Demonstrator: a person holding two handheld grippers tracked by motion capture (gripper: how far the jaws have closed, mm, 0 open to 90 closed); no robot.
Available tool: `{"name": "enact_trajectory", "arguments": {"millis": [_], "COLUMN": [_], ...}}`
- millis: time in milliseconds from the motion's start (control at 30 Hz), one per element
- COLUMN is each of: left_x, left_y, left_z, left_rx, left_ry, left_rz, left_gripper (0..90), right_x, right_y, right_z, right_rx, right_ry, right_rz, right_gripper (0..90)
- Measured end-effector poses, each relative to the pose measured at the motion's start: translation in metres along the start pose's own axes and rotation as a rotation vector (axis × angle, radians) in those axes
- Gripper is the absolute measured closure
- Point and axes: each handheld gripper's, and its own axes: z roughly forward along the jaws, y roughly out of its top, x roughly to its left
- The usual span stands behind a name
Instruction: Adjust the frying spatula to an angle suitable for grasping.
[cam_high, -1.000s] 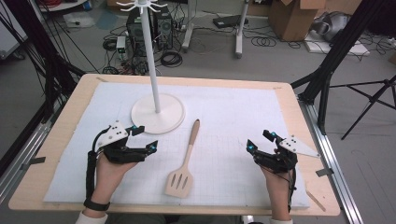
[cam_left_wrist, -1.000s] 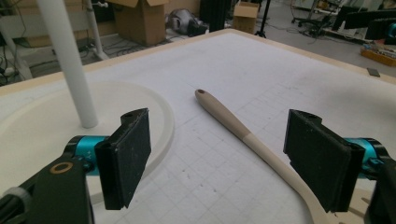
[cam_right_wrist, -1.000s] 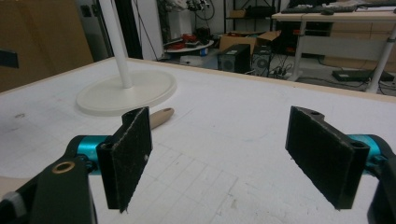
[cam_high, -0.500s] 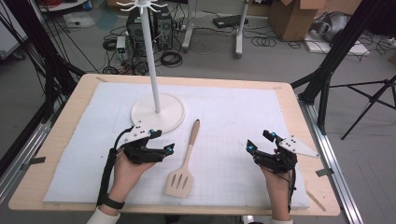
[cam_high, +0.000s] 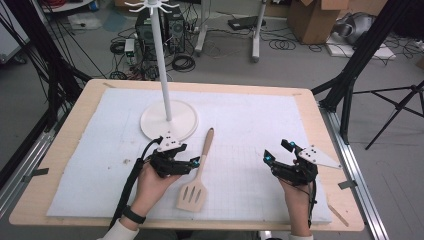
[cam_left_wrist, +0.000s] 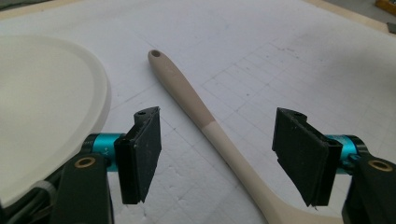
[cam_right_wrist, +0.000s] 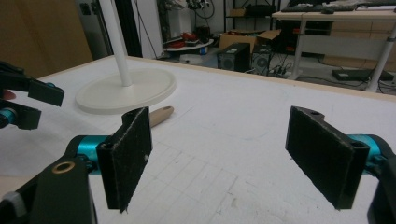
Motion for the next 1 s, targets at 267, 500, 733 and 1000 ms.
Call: {"name": "enact_trajectory", "arguments": {"millis": [267,500,733,1000], "left_x": [-0.006,-0.009,-0.011,-0.016], "left_y": [0.0,0.003,0.007,0.008], "left_z": [0.015,0.024,0.039,0.049], "left_rx": [0.078,0.14,0.248,0.335], "left_ry": [0.016,-0.009,0.0,0.04], "left_rz": [0.002,0.0,-0.022,-0.053], "left_gripper": [37.8,44.8,49.6,57.6], "right_x": [0.0,0.0,-0.001,-0.001], "right_y": [0.0,-0.001,0.0,0.0], "right_z": [0.001,0.002,0.002,0.001], "right_rx": [0.006,0.009,0.006,0.005], "right_ry": [-0.003,-0.001,-0.003,-0.003], "right_rz": [0.004,0.004,0.0,0.006], "right_gripper": [21.5,21.5,21.5,21.5]}}
